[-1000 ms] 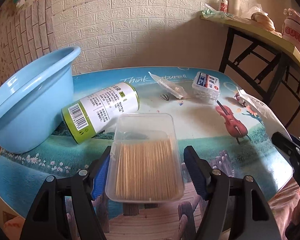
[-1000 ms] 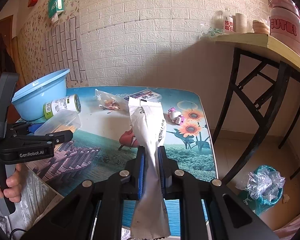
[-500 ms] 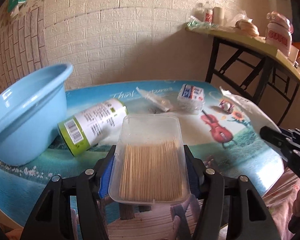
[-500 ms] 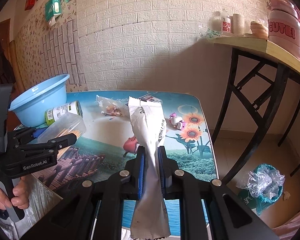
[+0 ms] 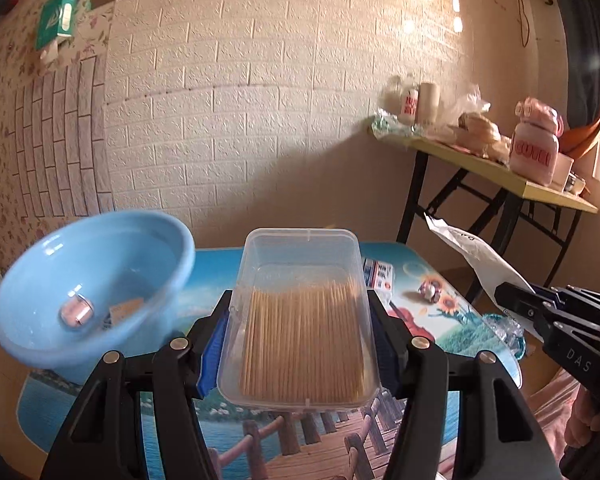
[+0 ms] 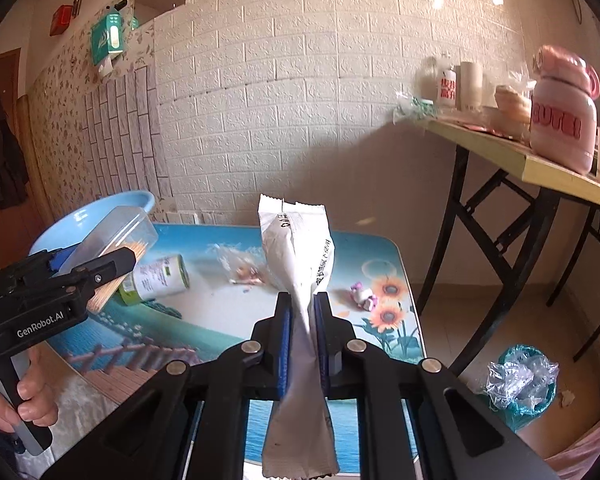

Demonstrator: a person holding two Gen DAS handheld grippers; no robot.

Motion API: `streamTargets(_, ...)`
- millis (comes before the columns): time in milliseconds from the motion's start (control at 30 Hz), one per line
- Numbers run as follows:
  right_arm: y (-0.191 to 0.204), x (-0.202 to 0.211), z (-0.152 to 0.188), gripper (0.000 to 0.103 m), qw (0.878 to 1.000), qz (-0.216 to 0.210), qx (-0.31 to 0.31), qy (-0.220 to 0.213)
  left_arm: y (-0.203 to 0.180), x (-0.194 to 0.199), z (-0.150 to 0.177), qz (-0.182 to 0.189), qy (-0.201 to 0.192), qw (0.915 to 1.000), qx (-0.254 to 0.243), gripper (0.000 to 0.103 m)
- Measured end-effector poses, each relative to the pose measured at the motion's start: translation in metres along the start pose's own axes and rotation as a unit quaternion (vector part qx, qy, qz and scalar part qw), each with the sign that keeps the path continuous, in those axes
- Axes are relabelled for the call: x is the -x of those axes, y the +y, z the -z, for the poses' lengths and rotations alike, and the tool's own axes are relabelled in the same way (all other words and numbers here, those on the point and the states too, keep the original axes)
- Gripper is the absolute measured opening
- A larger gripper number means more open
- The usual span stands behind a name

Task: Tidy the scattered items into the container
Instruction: 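Lift the toothpick box with the left gripper while the right gripper lifts the white sachet, then carry the toothpick box and white sachet with both grippers over the blue basin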

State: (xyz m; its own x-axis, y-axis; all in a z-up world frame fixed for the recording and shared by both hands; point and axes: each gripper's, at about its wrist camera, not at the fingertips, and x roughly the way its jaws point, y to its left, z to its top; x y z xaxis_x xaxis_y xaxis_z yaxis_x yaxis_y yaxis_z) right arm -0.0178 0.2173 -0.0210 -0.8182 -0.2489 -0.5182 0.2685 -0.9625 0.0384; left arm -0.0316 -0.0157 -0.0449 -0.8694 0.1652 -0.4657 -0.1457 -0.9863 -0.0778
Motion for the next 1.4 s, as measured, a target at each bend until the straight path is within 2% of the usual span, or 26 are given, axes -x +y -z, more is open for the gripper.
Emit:
streamTargets(333,0.045,0.029,-0.032,0.011,0.999,-0.01,0.018,-0.033,0.037,0.039,-0.025,-0.018,-0.042,0.9988,0.02,0.059)
streamTargets(500,0.071,0.037,-0.052,0.011,0.998,-0.02,0.035,-0.049,0.064,0.053,-0.031,-0.027,-0.046,0.9976,0.043,0.059)
streamTargets(733,0.116,0.038,-0.076,0.011,0.995,-0.042,0.063,-0.062,0.097,0.071,-0.039,-0.058,-0.055,0.9958,0.043,0.059)
streamTargets(1100,0.191,0.02,-0.108,0.011,0.989,-0.106,0.096,-0.046,0.147,0.088,-0.06,-0.08,-0.061,0.9935,0.053,0.059)
streamTargets(1400,0.238,-0.007,-0.145,0.011,0.985,-0.142,0.094,-0.033,0.186,0.096,-0.079,-0.103,-0.058,0.992,0.045,0.059)
